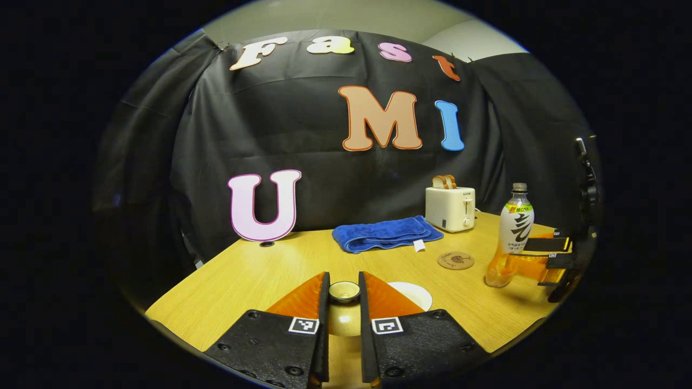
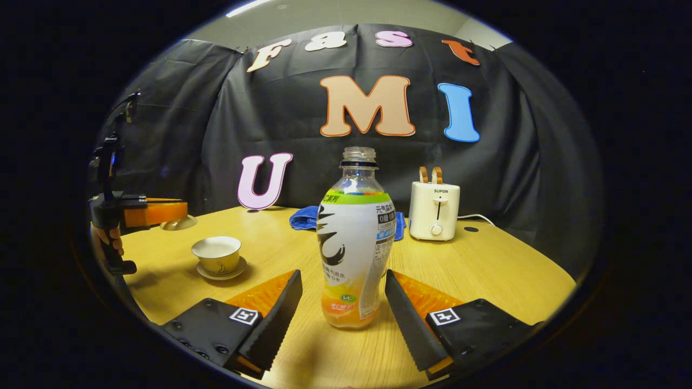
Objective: Open the teacup lid with one hand, grasp the water bottle and pour water into the teacup with the other hand; after pouring, place the water bottle on the coaster and then close the teacup lid.
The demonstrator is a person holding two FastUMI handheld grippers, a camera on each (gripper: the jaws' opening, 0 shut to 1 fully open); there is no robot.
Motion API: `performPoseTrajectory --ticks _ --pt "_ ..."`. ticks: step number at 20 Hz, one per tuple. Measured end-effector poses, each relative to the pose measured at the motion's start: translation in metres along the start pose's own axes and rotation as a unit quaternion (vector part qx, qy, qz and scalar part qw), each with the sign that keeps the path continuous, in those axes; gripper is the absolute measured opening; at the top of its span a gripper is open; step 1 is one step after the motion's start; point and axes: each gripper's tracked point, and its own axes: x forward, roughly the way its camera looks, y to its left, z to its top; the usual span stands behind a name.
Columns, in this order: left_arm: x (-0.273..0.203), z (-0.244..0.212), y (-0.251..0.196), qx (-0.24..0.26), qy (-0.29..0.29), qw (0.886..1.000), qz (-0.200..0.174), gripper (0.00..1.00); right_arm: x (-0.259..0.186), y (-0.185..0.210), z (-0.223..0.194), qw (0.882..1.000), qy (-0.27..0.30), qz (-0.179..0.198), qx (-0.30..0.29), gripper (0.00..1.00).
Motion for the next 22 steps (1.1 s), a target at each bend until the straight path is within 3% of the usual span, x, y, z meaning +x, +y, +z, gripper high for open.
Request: performPoseTrajectory --ticks 5,7,11,13,18,22 --pt "-0.002 -0.005 0.004 -0.006 0.006 1.000 0.003 0.20 0.009 -0.005 -0.003 1.000 0.016 -0.020 0.002 0.95" --pt "-0.002 -0.005 0.005 -0.007 0.005 1.000 0.004 0.21 0.010 -0.004 -0.004 1.000 0.018 -0.022 0.002 0.77" --pt "-0.003 -0.002 0.007 -0.010 0.001 1.000 0.005 0.20 0.013 -0.002 -0.005 0.999 0.021 -0.024 -0.015 0.69" --pt "-0.004 -0.001 0.009 -0.012 0.000 1.000 0.006 0.20 0.014 0.001 -0.002 0.999 0.024 -0.023 -0.034 0.59" --pt "-0.008 -0.001 0.019 -0.017 -0.002 1.000 0.014 0.20 0.015 0.005 0.005 0.989 0.019 -0.038 -0.144 0.61" --pt "-0.012 0.000 0.026 -0.019 -0.006 1.000 0.019 0.20 0.015 0.018 0.024 0.961 -0.012 -0.049 -0.272 0.61"
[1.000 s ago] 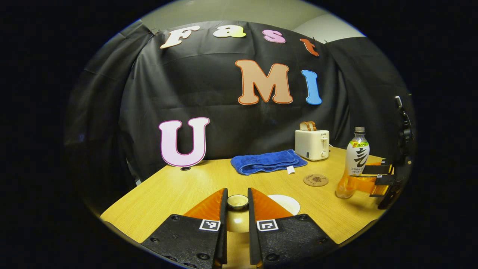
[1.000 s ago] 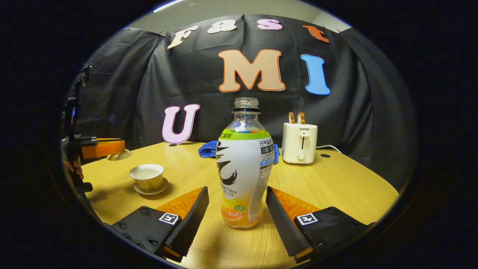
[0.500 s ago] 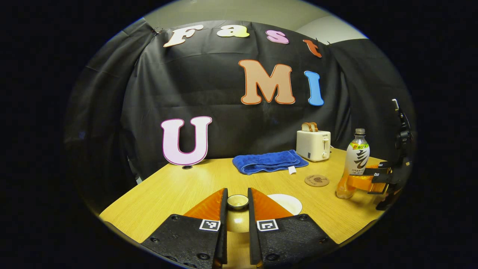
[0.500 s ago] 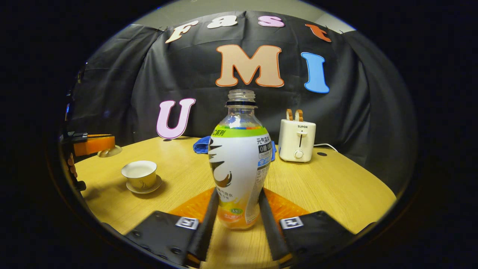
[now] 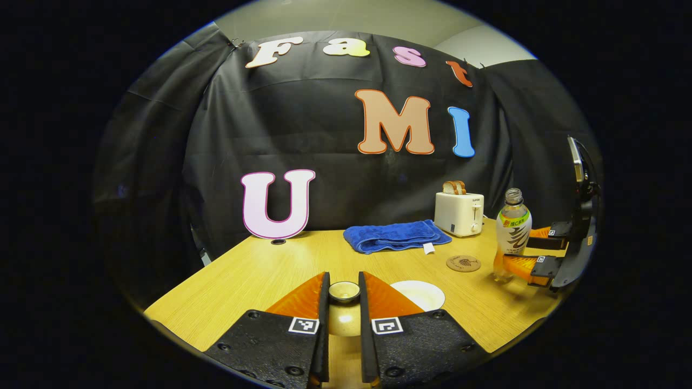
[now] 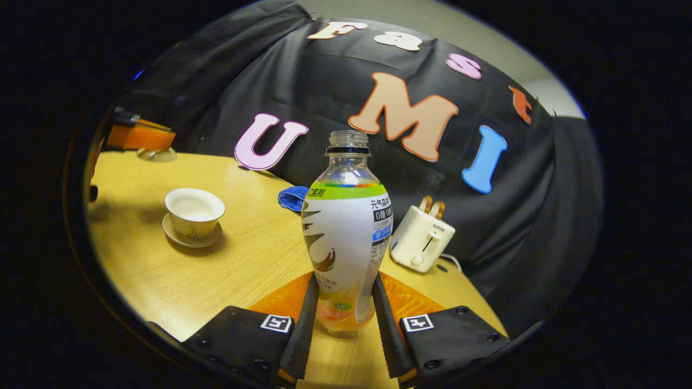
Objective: Open the teacup lid with one hand, grasp the water bottle and pour water into the teacup with the other hand; after pouring, place the water bottle on the coaster and then close the teacup lid.
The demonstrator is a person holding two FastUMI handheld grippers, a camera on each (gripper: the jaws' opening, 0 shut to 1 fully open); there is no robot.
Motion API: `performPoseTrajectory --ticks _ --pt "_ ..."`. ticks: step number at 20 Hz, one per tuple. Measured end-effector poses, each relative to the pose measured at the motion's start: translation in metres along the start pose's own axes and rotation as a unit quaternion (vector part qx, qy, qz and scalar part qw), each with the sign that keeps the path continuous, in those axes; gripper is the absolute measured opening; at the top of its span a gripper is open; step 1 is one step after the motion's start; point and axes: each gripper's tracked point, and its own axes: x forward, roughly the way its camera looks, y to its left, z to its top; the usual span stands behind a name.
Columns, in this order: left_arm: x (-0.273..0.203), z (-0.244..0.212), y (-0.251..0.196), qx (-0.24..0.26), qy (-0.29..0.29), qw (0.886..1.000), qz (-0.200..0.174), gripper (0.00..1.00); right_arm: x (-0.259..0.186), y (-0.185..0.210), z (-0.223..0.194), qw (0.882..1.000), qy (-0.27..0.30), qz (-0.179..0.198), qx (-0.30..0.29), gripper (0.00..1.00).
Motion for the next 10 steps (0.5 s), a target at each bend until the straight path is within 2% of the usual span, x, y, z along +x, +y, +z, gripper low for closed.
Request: performPoseTrajectory --ticks 3,10 --pt "-0.003 0.003 0.006 -0.005 -0.006 1.000 0.006 0.20 0.008 -0.004 0.019 0.996 -0.024 -0.021 -0.087 0.61" --pt "-0.012 0.015 0.020 -0.007 -0.025 1.000 0.012 0.20 0.021 0.019 0.036 0.976 -0.044 -0.022 -0.210 0.60"
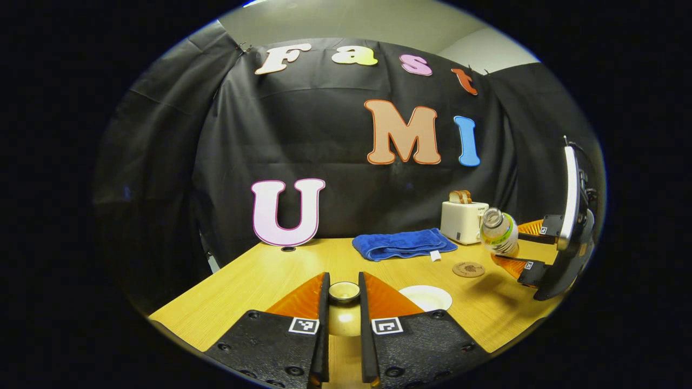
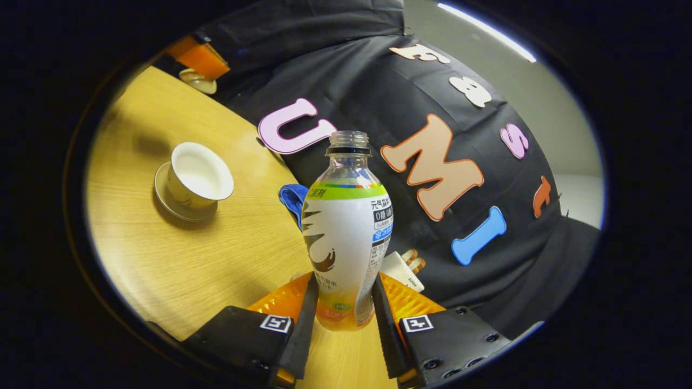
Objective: Open the teacup lid with one hand, grasp the water bottle and pour water into the teacup with the other hand; after pouring, place the water bottle on the coaster and then close the teacup lid.
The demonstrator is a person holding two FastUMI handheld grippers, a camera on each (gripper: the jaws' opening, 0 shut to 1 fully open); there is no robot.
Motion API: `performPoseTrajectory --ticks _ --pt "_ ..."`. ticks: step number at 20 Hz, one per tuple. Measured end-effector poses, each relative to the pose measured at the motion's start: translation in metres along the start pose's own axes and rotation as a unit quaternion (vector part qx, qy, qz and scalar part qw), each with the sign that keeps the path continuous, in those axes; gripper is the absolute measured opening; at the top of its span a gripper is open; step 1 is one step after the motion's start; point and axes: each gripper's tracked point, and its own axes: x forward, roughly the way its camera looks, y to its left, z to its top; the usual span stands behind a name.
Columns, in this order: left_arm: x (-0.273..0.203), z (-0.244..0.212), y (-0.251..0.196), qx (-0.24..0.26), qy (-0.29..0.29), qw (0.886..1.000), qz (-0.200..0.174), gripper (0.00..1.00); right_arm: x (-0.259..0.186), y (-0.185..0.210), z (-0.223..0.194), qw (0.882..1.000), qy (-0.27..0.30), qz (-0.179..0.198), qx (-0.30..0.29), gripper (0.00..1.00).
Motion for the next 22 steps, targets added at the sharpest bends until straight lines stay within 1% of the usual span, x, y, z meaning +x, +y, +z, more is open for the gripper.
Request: performPoseTrajectory --ticks 2,4,7,8,9,10,11,12,14,19,22 --pt "-0.001 0.000 0.006 -0.003 -0.003 1.000 0.005 0.21 0.001 0.004 0.010 0.999 -0.013 -0.003 -0.048 0.60" --pt "-0.003 0.001 0.011 -0.006 -0.005 1.000 0.010 0.20 0.003 0.010 0.019 0.995 -0.025 -0.006 -0.100 0.60" --pt "-0.003 0.002 0.012 -0.010 -0.008 1.000 0.010 0.21 0.006 0.018 0.030 0.985 -0.042 -0.003 -0.169 0.60" --pt "-0.003 0.003 0.012 -0.010 -0.010 1.000 0.010 0.21 0.004 0.017 0.032 0.981 -0.047 -0.001 -0.190 0.59" --pt "-0.004 0.004 0.012 -0.009 -0.012 1.000 0.010 0.20 0.003 0.017 0.033 0.976 -0.051 0.001 -0.210 0.60" --pt "-0.004 0.004 0.013 -0.009 -0.012 1.000 0.009 0.21 0.004 0.020 0.034 0.972 -0.054 0.003 -0.230 0.58" --pt "-0.005 0.005 0.013 -0.012 -0.014 1.000 0.008 0.21 0.004 0.023 0.035 0.967 -0.058 0.005 -0.250 0.58" --pt "-0.005 0.006 0.013 -0.015 -0.015 1.000 0.008 0.19 0.006 0.026 0.035 0.961 -0.062 0.006 -0.269 0.58" --pt "-0.005 0.006 0.014 -0.022 -0.016 1.000 0.009 0.21 0.007 0.031 0.038 0.949 -0.067 0.010 -0.308 0.58" --pt "-0.005 0.005 0.017 -0.026 -0.017 0.999 0.009 0.20 0.004 0.036 0.039 0.926 -0.072 0.021 -0.370 0.59" --pt "-0.006 0.007 0.017 -0.032 -0.017 0.999 0.007 0.21 0.001 0.038 0.039 0.907 -0.081 0.019 -0.413 0.60"
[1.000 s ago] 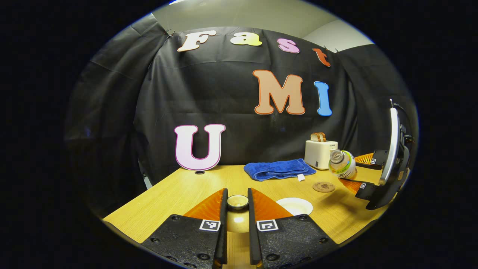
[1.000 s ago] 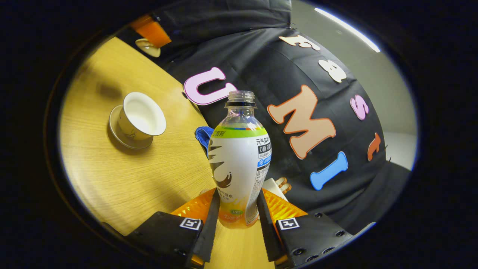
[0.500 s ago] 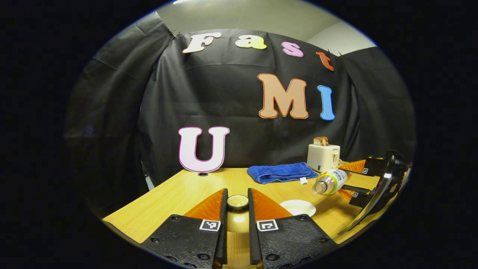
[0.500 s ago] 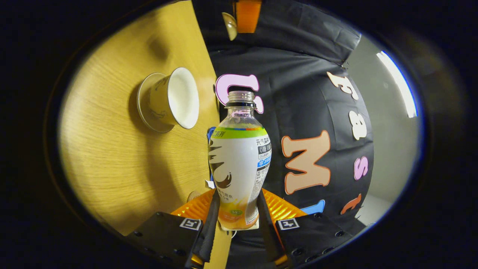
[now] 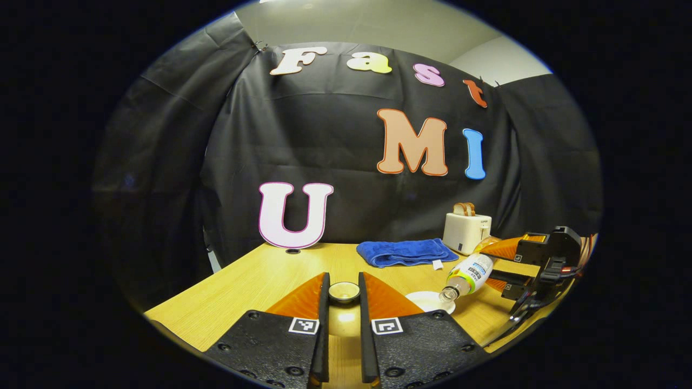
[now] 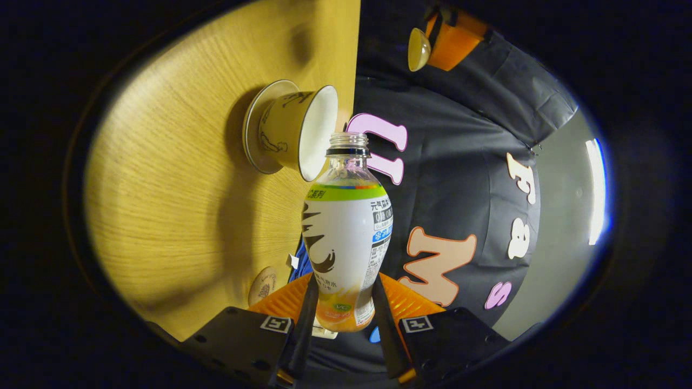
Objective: Open the teacup lid with one hand, grasp the water bottle and pour water into the teacup with the other hand; after pouring, place the water bottle on the coaster and then close the teacup lid.
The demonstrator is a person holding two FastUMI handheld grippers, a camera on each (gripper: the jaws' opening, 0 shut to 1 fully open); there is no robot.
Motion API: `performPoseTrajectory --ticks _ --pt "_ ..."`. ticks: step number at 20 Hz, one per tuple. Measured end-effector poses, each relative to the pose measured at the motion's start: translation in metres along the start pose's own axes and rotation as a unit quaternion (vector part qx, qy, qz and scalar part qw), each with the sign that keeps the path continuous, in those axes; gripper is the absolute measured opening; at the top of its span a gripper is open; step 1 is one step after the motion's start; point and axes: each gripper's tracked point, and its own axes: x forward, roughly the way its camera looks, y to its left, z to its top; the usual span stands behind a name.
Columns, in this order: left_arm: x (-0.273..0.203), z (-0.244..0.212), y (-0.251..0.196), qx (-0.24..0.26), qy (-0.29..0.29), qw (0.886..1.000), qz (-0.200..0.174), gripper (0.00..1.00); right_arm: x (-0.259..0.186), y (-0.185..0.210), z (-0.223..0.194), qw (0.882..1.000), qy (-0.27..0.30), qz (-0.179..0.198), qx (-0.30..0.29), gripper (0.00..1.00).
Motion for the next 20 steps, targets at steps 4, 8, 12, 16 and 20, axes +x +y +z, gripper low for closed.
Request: performPoseTrajectory --ticks 4,8,12,16,20 --pt "-0.001 0.002 0.002 -0.002 -0.001 1.000 0.001 0.20 -0.001 0.000 0.003 0.999 -0.008 -0.003 -0.054 0.58" --pt "-0.002 0.003 -0.002 -0.004 -0.001 1.000 -0.003 0.20 0.002 -0.007 0.002 0.994 -0.014 -0.002 -0.104 0.58" --pt "-0.002 0.002 -0.006 -0.006 0.000 1.000 -0.008 0.20 0.006 -0.016 -0.001 0.991 -0.008 -0.008 -0.135 0.59" --pt "-0.001 0.002 -0.005 -0.006 0.001 1.000 -0.008 0.20 0.012 -0.027 0.005 0.985 -0.021 -0.016 -0.172 0.59" --pt "-0.002 0.002 -0.006 -0.004 0.001 1.000 -0.009 0.20 0.010 -0.018 0.012 0.988 -0.034 0.003 -0.151 0.58"
